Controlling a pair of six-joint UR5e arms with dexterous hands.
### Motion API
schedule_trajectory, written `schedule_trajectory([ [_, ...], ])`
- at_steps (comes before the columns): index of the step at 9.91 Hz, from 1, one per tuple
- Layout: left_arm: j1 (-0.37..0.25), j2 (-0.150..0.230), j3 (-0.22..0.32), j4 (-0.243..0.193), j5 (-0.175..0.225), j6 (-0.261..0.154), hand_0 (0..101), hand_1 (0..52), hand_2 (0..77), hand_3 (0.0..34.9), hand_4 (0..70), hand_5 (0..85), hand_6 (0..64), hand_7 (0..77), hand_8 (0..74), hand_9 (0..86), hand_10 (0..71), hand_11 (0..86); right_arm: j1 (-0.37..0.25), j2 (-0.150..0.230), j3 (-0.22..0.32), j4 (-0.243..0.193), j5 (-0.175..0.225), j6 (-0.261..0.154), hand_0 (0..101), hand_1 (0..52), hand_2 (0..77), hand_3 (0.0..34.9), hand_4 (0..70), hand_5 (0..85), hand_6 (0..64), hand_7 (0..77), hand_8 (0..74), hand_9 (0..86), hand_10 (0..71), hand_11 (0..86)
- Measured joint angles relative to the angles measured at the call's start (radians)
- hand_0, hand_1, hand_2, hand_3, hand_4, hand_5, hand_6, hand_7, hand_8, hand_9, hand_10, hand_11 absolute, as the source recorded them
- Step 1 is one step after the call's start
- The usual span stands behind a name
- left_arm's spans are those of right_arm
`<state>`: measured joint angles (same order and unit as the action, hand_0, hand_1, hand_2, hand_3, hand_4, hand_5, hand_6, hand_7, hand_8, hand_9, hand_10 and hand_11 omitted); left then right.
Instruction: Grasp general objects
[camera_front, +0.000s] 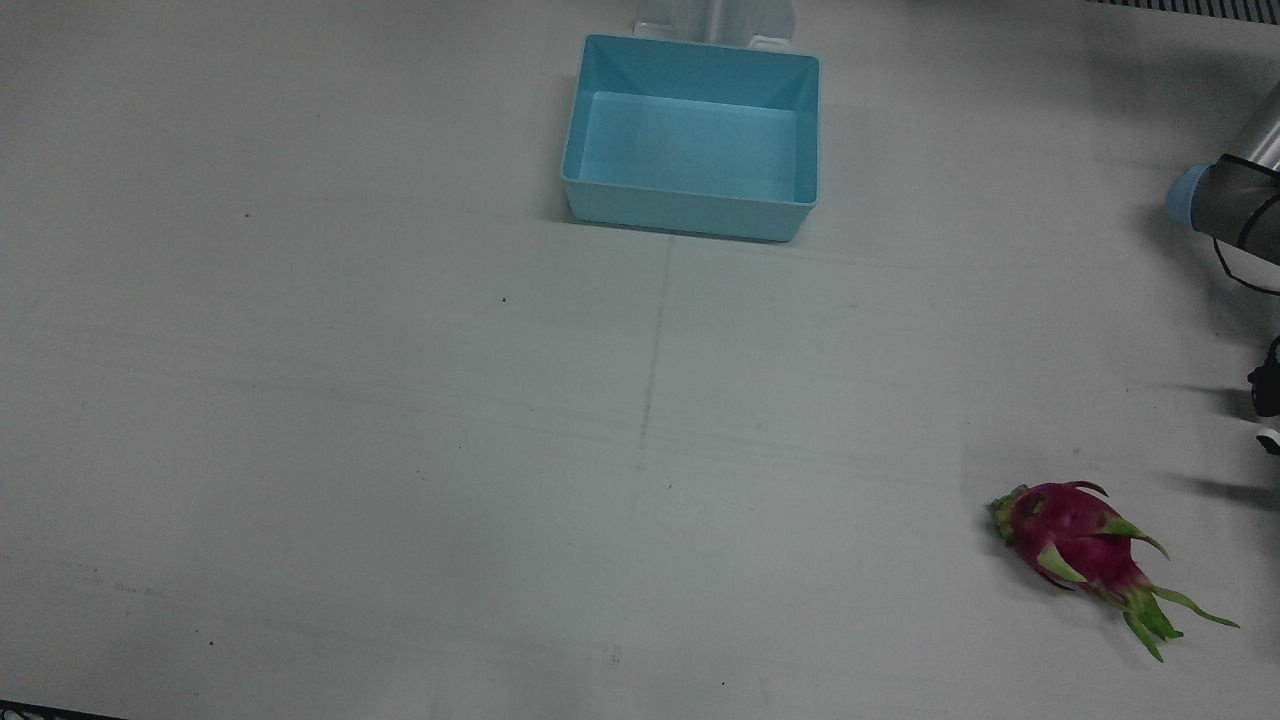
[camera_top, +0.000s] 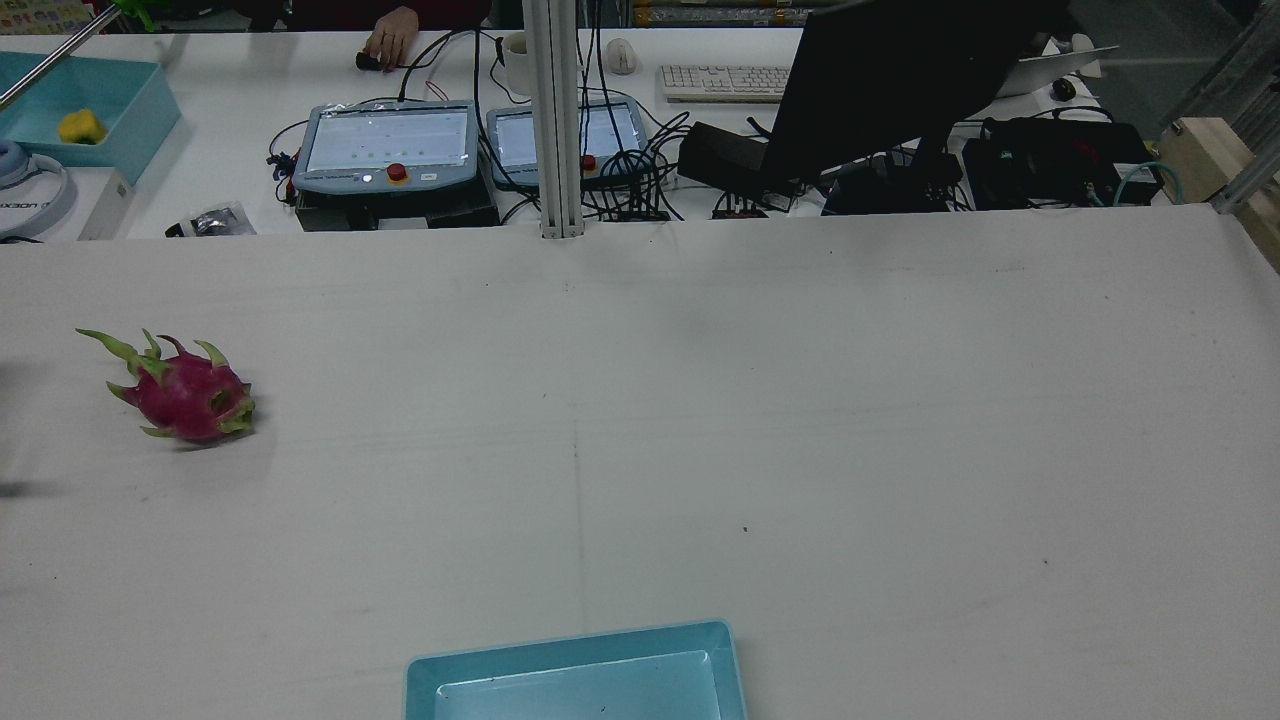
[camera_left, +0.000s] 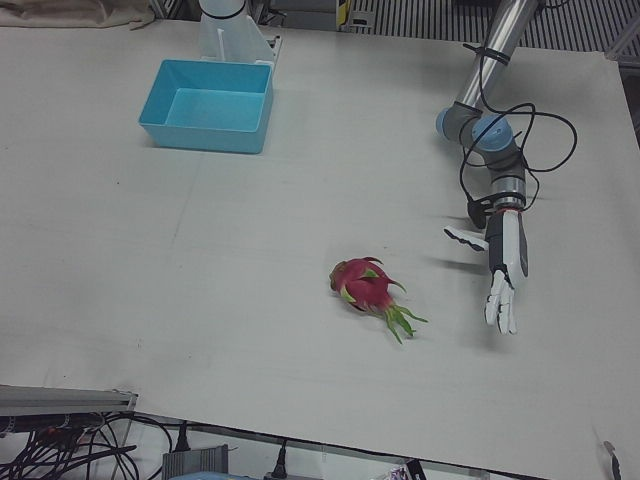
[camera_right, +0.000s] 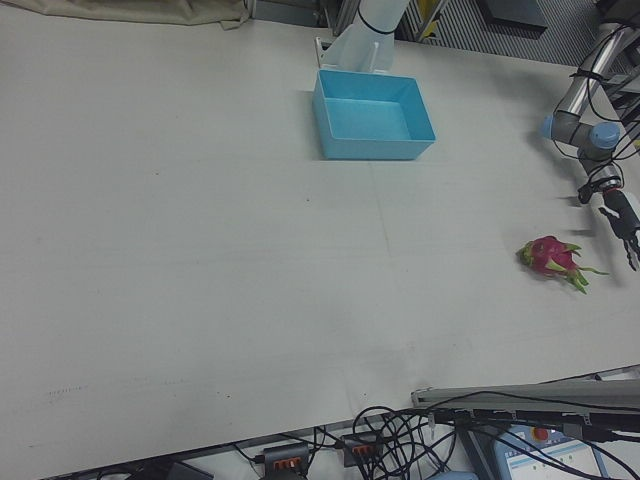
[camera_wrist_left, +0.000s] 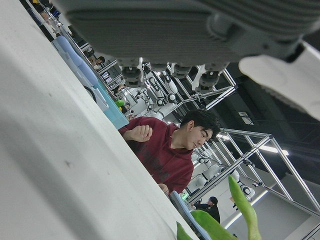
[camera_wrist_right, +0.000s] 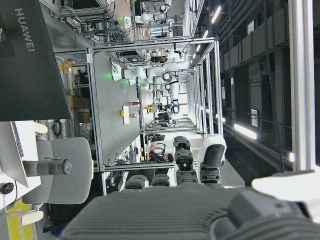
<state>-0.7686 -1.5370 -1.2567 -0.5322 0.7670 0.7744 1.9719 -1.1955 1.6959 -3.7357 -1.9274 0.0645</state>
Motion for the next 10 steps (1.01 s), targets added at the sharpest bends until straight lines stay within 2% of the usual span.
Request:
schedule_trajectory([
  [2,-0.001,0.001,-0.014,-0.003,0.002,-0.005,37,0.0,1.6,0.0,5.4,2.2,0.5,5.5,1.1,1.1,14.7,1.1,0.000,0.000,0.000,0.000,0.000,0.000,0,6.0,1.6,0.0,0.0,74.2,0.0,0.0,0.0,1.6,0.0,1.1],
  [3,-0.002,0.003,-0.040,-0.003,0.007,-0.008,37,0.0,1.6,0.0,5.4,2.2,0.5,5.5,1.1,1.1,14.7,1.6,0.000,0.000,0.000,0.000,0.000,0.000,0,6.0,1.6,0.0,0.0,74.2,0.0,0.0,0.0,1.1,0.0,1.1],
  [4,-0.001,0.005,-0.084,0.023,0.019,-0.008,37,0.0,1.1,0.0,5.4,2.2,0.0,5.5,1.1,0.5,14.7,1.1,0.000,0.000,0.000,0.000,0.000,0.000,0,6.0,1.6,0.0,0.0,74.2,0.0,0.0,0.0,1.1,0.0,1.1],
  [5,0.000,0.005,-0.144,0.083,0.044,-0.008,37,0.0,1.1,0.0,5.4,2.2,0.0,5.5,1.1,0.5,14.7,1.1,0.000,0.000,0.000,0.000,0.000,0.000,0,6.0,1.6,0.0,0.0,74.2,0.0,0.0,0.0,1.1,0.0,1.1],
  [7,0.001,0.003,-0.321,0.295,0.123,0.015,37,0.0,1.6,0.0,5.4,2.2,0.5,4.9,1.1,0.5,14.7,1.1,0.000,0.000,0.000,0.000,0.000,0.000,0,6.0,1.6,0.0,0.0,74.2,0.0,0.0,0.0,1.1,0.0,1.1],
  [8,0.001,0.002,-0.414,0.406,0.159,0.065,46,0.0,1.6,0.0,5.4,2.2,1.6,8.7,1.1,0.5,14.7,1.1,0.000,0.000,0.000,0.000,0.000,0.000,0,6.0,1.6,0.0,0.0,74.2,0.0,0.0,0.0,1.1,0.0,1.1],
  [9,-0.001,-0.010,-0.501,0.514,0.193,0.151,50,0.0,1.6,3.0,5.4,2.2,1.1,8.7,1.1,0.5,14.7,1.1,0.000,0.000,0.000,0.000,0.000,0.000,0,6.0,1.6,0.0,0.0,74.2,0.0,0.0,0.0,1.6,0.0,1.1],
  [10,-0.003,-0.031,-0.549,0.589,0.211,0.215,50,0.0,1.6,6.7,5.4,6.5,1.1,8.7,1.1,0.5,14.7,1.1,0.000,0.000,0.000,0.000,0.000,0.000,0,6.0,1.6,0.0,0.0,74.2,0.0,0.0,0.0,1.6,0.0,1.1],
])
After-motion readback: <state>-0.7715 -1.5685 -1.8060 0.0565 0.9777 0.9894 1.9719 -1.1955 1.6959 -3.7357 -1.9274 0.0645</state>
